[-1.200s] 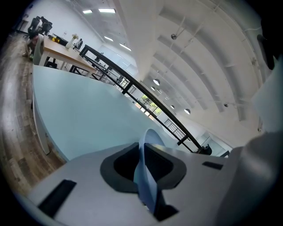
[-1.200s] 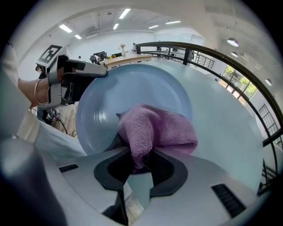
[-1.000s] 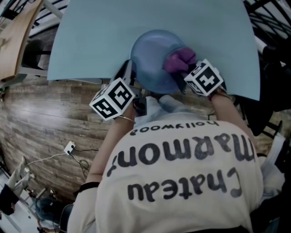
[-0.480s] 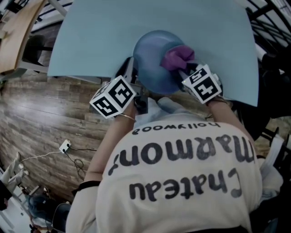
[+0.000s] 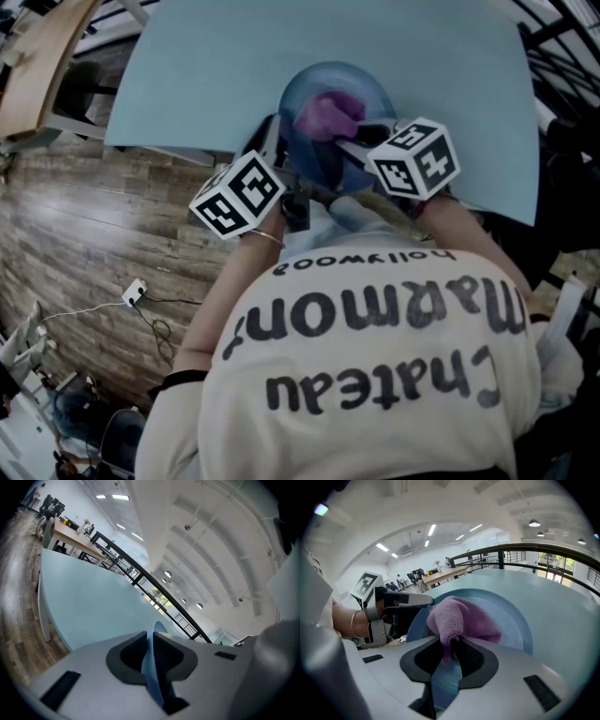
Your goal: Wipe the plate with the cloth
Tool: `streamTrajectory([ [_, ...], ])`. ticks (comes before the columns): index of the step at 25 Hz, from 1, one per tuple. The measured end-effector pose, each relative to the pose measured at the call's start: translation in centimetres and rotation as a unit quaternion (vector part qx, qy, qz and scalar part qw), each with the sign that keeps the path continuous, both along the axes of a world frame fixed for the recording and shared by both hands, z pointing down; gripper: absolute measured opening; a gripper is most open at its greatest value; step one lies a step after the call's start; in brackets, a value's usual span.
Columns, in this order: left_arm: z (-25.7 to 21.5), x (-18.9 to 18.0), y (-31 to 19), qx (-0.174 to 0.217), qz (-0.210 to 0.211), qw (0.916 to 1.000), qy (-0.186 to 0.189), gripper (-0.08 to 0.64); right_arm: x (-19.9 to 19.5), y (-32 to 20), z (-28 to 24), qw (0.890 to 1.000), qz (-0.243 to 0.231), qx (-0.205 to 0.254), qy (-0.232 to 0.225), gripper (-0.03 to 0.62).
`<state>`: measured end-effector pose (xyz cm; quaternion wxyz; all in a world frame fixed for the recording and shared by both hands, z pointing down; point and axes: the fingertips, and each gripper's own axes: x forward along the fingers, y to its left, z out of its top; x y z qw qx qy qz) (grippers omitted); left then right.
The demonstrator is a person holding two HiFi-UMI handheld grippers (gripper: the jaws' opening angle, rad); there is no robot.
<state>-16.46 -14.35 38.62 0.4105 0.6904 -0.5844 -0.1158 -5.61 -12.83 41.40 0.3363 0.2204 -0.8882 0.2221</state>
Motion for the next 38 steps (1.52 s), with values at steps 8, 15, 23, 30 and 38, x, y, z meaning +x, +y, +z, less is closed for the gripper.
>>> streamTrajectory([
  [8,0.5,0.6,1.0,-0.010,0.000,1.0000,0.002,0.040,-3.8,3.1,0.7,0.998,-0.048,-0.028,-0.025,0.106],
  [15,1.5,0.4,2.1,-0.024,-0.001,0.9996,0.013,0.038,-3.8,4.5,2.0,0.997,-0.073,-0.031,-0.013,0.106],
  [23,2.4,0.0,2.9,-0.042,-0.003,0.9985,0.034,0.035,-2.3,6.9,3.6,0.989,-0.140,-0.025,0.045,0.106],
  [30,2.8,-0.5,3.3,-0.042,-0.003,0.9985,0.034,0.034,-0.7,7.6,4.4,0.984,-0.157,-0.027,0.081,0.106],
  [38,3.0,-0.7,2.4,-0.048,0.004,0.9983,0.033,0.034,2.1,7.3,5.3,0.980,-0.151,-0.028,0.125,0.106],
])
